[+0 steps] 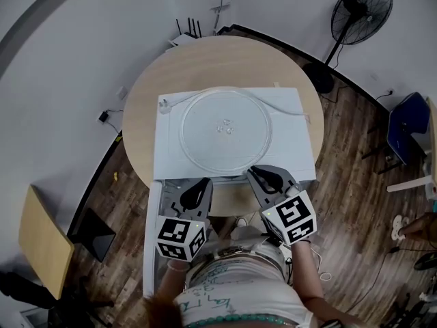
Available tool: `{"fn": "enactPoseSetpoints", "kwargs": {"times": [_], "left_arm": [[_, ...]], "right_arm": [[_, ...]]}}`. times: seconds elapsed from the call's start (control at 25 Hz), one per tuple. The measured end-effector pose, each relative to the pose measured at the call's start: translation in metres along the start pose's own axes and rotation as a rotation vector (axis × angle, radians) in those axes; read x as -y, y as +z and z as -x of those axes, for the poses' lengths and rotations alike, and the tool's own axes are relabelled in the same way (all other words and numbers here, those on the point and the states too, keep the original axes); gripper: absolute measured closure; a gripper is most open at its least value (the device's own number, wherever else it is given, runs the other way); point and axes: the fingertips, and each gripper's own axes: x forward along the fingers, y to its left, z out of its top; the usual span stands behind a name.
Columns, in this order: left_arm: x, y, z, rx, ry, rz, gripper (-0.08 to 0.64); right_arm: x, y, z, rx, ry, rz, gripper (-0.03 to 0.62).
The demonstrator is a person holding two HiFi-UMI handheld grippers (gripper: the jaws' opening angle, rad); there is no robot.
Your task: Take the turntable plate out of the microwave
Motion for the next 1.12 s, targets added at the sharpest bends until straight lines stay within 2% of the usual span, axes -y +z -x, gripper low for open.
{"fn": "enactPoseSetpoints", "kwargs": {"times": [0.24, 0.48, 0.68, 0.88, 1.12], "left_arm": [[0.015, 0.007, 0.004, 0.048, -0.018, -0.010, 0.537], [0.031, 0.041, 0.010, 0.168, -0.035, -0.049, 0.540], [0.039, 0.075, 0.021, 0.283, -0.028, -0.105, 0.540], [0.042, 0.095, 0.030, 0.353, -0.011, -0.138, 0.540], [0.045, 0.098, 0.029, 0.362, -0.010, -0.150, 0.540]], "right_arm": [[-0.014, 0.009, 0.005, 0.114, 0.076, -0.055, 0.601], [-0.024, 0.050, 0.016, 0.278, 0.095, 0.006, 0.601], [-0.030, 0.079, 0.020, 0.364, 0.116, 0.009, 0.601], [-0.038, 0.098, 0.025, 0.418, 0.133, 0.023, 0.601], [-0.041, 0.102, 0.025, 0.412, 0.136, 0.036, 0.601]]}}
